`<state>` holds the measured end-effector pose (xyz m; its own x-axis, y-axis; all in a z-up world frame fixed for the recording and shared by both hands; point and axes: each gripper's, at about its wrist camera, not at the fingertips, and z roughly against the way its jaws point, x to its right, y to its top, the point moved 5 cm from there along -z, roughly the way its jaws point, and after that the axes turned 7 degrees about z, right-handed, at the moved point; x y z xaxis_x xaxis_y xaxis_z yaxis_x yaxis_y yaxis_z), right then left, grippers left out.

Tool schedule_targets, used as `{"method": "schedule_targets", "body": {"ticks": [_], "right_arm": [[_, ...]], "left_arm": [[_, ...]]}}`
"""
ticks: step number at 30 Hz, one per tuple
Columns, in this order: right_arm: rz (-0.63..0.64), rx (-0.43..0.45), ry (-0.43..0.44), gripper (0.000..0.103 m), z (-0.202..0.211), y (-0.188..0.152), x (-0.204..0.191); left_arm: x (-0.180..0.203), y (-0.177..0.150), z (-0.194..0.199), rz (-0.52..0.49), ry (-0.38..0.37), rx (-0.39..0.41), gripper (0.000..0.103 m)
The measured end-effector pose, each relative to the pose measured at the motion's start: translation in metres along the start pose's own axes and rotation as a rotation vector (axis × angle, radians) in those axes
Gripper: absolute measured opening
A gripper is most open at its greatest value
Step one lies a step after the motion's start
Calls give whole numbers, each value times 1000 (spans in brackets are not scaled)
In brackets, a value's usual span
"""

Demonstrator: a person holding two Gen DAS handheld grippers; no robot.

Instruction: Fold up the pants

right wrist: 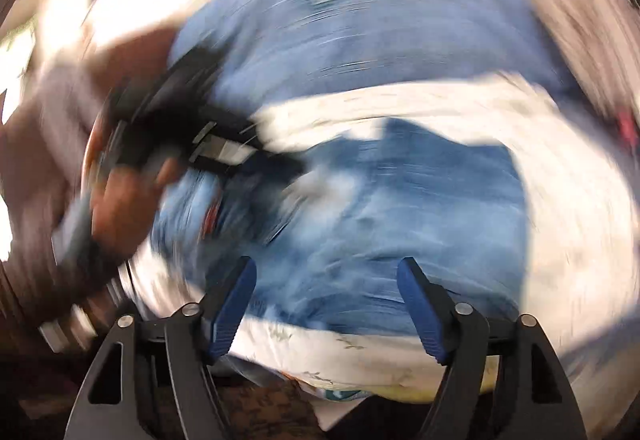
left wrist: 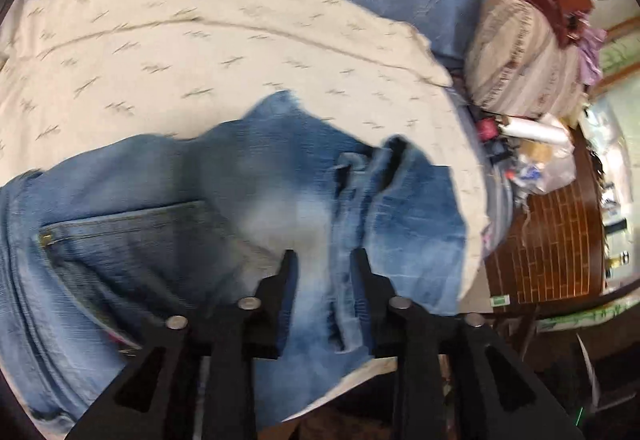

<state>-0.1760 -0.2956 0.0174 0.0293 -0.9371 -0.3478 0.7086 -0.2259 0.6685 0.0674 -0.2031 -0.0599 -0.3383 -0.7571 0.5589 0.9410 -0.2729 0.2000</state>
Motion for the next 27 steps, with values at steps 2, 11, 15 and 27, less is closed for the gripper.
{"method": "schedule_targets", "body": {"ticks": [2,11,15,27], "right_arm": [[-239,28,57,76,9,3,39],[-690,-41,265,76,-25,-30,88],[-790,-9,282,68,-36,-31,101],[-666,-154,350,11,-59,-32,57]], "left_arm": [[13,-7,-5,-54,1,-8,45],[13,-12,-71,5,49,-117,47],[19,-4,-75,23,21,-117,29],[-30,-54,-24,85,68,-48,13]]}}
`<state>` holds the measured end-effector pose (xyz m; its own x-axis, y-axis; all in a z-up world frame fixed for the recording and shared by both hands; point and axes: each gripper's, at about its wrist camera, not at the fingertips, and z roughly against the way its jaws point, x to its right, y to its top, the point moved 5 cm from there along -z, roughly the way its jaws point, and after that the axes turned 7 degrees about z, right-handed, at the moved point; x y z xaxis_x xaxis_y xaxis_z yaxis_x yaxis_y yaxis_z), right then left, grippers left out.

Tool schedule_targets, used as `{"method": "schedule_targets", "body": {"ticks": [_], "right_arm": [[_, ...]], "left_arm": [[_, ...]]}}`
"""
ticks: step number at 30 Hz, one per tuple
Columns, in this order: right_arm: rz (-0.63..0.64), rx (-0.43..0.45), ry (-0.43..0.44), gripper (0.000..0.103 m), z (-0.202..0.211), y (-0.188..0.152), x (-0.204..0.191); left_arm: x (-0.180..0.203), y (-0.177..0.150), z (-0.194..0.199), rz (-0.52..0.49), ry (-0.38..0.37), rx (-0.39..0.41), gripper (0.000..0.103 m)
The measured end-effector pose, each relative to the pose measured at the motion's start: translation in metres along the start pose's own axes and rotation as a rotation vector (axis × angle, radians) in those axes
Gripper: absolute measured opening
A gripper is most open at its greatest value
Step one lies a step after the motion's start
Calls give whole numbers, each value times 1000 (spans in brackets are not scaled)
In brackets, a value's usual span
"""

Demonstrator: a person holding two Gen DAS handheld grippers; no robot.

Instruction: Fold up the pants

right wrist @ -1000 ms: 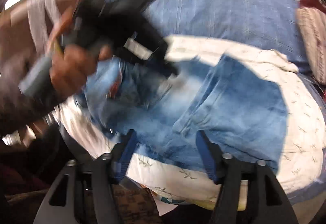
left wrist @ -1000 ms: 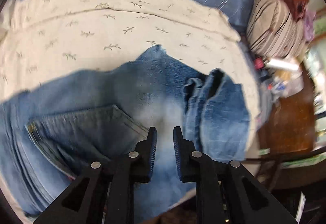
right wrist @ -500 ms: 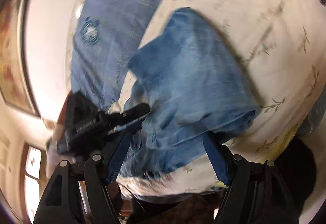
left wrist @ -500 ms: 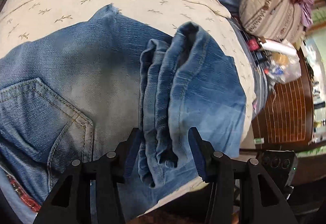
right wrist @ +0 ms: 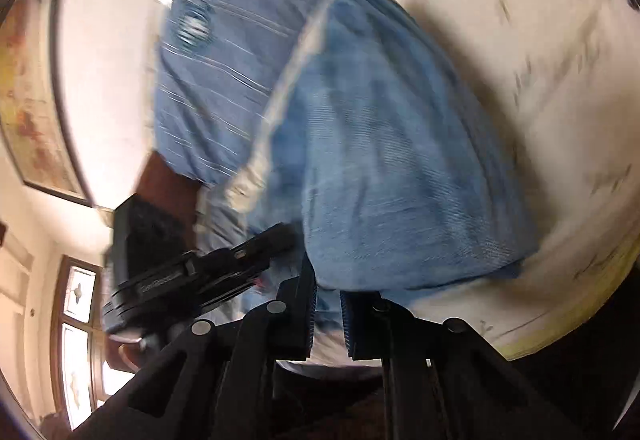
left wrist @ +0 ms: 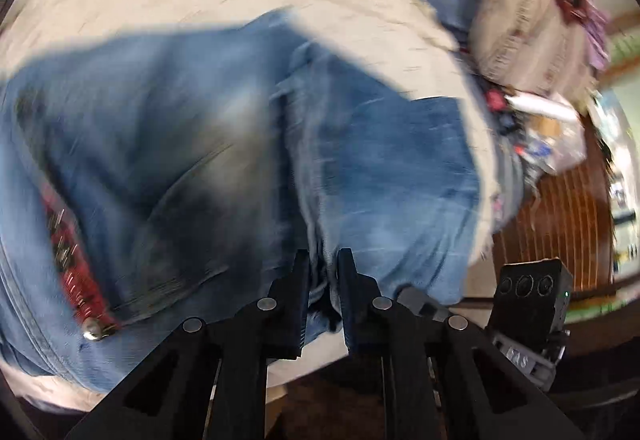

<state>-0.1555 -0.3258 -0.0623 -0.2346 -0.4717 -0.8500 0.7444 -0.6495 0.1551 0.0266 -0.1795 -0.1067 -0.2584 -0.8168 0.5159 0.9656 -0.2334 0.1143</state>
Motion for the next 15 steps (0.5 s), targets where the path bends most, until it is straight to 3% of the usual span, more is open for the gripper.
{"method": "schedule_targets", "body": {"ticks": [1,4,7,9,12,13,15], "right_arm": [[-24,-10,-15,13,-6,-1,7],[-79,-25,-20,16,-14,0,18],[-23,-82,-64,45,-4,-3,5],[71,-84,-54,46,15,-4,-18],[142,29,24,50,49,12,-44],[157,105,31,60,63,25,-49],[180,199,-39,63,74,51,-47]], "left_arm": [[-10,0,-3,28,6,-10,16],[-24,1,3,85,-69,-40,17],[-14,6,28,16,-99,26,16],[-5,11,50,-23,-133,85,21],[4,24,69,-34,-144,153,37],[6,31,71,-36,-133,171,42],[10,45,66,-38,-90,188,44]]}}
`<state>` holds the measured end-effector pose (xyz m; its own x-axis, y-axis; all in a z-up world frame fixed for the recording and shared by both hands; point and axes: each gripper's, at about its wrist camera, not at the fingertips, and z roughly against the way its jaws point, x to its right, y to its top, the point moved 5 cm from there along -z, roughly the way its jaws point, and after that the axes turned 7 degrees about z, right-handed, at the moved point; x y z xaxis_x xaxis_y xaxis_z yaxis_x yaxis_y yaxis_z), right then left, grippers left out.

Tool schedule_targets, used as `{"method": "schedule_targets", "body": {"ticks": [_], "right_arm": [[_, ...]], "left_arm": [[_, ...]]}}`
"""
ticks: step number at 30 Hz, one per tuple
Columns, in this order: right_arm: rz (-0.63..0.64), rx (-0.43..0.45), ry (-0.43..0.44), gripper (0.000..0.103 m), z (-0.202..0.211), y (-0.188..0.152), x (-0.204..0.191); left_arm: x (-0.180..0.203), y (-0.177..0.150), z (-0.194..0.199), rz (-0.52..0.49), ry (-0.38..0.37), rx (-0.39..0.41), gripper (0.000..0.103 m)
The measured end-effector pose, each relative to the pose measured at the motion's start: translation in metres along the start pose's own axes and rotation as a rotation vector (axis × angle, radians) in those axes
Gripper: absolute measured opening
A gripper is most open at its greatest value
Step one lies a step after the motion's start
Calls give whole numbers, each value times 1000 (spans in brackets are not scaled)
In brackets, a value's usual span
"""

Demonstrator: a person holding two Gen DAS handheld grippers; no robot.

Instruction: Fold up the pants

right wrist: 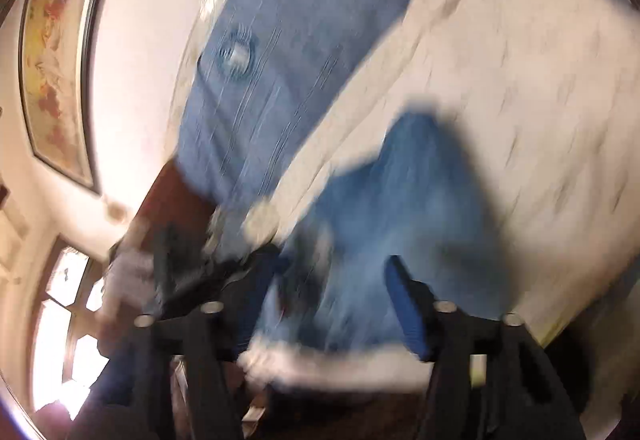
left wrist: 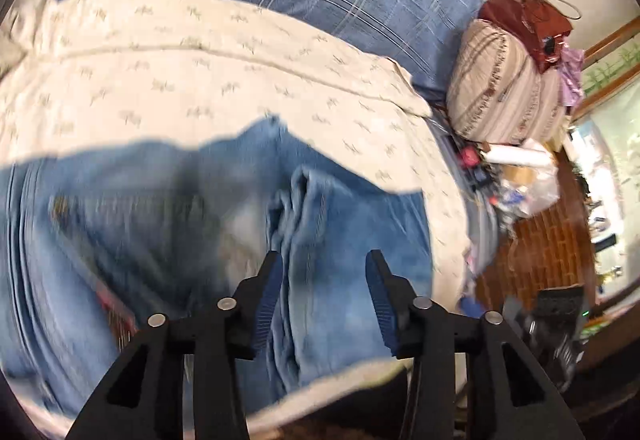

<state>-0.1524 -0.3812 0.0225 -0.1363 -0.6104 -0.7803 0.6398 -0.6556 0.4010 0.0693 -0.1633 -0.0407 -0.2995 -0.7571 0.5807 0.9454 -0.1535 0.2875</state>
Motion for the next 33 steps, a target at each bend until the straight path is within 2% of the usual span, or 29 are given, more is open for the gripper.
{"method": "schedule_targets", "body": {"ticks": [1,5,6,7,8,9,10,11,12,13,15,16,17,19,21,22,24,26,28,30,33], "right_arm": [[6,22,-66,63,-3,14,8],[41,1,-171,63,-39,44,28],[64,-6,-194,63,-50,50,30],[98,-21,-237,63,-63,54,34],[125,-53,-276,46,-77,57,38],[149,-92,-279,28,-88,59,39],[187,-105,-281,21,-91,59,31],[240,-83,-267,21,-89,60,24],[308,-48,-260,21,-86,60,15],[357,-29,-288,21,-85,59,11],[384,-71,-385,21,-96,56,27],[361,-107,-449,25,-105,52,46],[326,-124,-456,28,-107,50,58],[265,-87,-403,34,-92,52,58],[221,-39,-350,34,-74,55,49],[203,-16,-290,35,-61,53,39],[180,-10,-227,41,-54,50,28],[137,-51,-136,49,-49,35,14],[77,-119,-29,59,-49,14,4],[-7,-192,87,62,-49,-21,-1],[-95,-260,122,62,-62,-55,5]], "left_arm": [[1,2,-5,10,22,-4,44],[4,11,-36,102,27,-59,42],[10,14,-41,100,21,-67,39],[18,15,-49,85,34,-70,30],[22,15,-55,66,50,-79,15],[28,13,-59,52,41,-93,12],[31,9,-55,37,16,-101,11],[32,4,-52,6,29,-94,11],[31,2,-54,-16,80,-67,10],[23,-3,-58,-31,145,-57,10],[5,-8,-78,-1,220,-111,8],[-4,-10,-83,28,222,-131,5],[-7,-9,-78,60,179,-122,5],[-7,-6,-68,91,125,-131,5],[-1,3,-54,80,90,-100,5],[3,9,-49,76,75,-78,7],[9,21,-42,85,29,-59,13],[15,27,-40,81,4,-65,29],[16,29,-40,66,20,-59,30],[20,29,-48,56,3,-71,30],[18,24,-53,57,6,-86,34]]}}
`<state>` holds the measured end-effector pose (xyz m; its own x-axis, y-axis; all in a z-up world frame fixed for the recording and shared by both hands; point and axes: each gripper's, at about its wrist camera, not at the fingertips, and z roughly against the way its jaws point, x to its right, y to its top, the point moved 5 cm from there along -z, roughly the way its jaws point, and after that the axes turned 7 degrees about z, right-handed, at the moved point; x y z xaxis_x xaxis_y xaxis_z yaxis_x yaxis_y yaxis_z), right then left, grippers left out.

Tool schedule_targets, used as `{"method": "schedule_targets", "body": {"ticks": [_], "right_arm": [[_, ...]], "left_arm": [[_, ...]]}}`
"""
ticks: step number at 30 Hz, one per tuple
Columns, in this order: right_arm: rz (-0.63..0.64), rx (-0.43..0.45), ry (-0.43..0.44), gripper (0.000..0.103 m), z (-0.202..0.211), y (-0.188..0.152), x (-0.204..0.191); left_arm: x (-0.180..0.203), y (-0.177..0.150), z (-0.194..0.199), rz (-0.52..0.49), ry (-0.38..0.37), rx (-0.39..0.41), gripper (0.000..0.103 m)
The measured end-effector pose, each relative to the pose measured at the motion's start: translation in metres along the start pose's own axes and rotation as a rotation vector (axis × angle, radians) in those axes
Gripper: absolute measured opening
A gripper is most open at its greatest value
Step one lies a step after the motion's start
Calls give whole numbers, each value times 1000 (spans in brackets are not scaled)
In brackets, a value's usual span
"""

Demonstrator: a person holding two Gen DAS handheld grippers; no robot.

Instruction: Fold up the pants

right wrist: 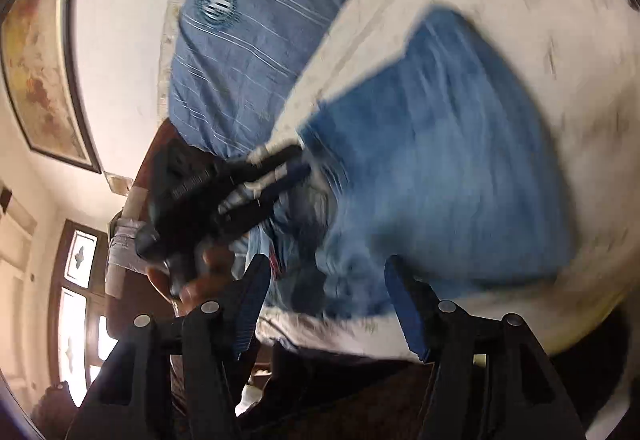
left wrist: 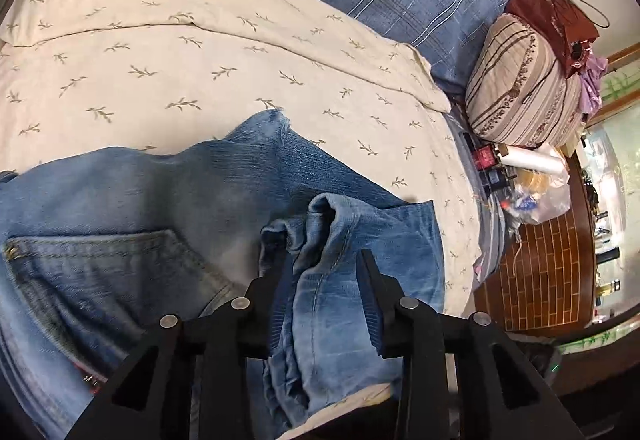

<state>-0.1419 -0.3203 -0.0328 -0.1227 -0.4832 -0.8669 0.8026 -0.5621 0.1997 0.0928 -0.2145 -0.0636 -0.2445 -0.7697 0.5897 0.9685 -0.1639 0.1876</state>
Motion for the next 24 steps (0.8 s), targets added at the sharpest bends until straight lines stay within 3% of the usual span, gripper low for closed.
{"method": "schedule_targets", "body": {"ticks": [7,9,10,11,13,17,20,24], "right_arm": [[-197,-14,80,61,-38,-7,24],[-231,24,87,49,-44,-4,28],[-251,44,84,17,-46,-3,32],[-261,45,82,7,-48,-2,35],[-252,35,85,8,-49,-6,29],[-110,-32,110,8,-41,-15,-3],[-165,-91,79,8,-58,-24,17],[-265,-122,38,8,-76,-33,47]], "left_arm": [[13,17,-22,-17,35,8,35],[20,18,-25,-32,50,9,24],[22,18,-26,-40,62,6,16],[21,14,-23,-41,67,-7,11],[18,4,-16,-22,52,-44,10],[0,-20,1,-7,86,-41,10],[-25,-28,-13,26,170,-59,10],[-30,-25,-12,64,142,-80,10]]}}
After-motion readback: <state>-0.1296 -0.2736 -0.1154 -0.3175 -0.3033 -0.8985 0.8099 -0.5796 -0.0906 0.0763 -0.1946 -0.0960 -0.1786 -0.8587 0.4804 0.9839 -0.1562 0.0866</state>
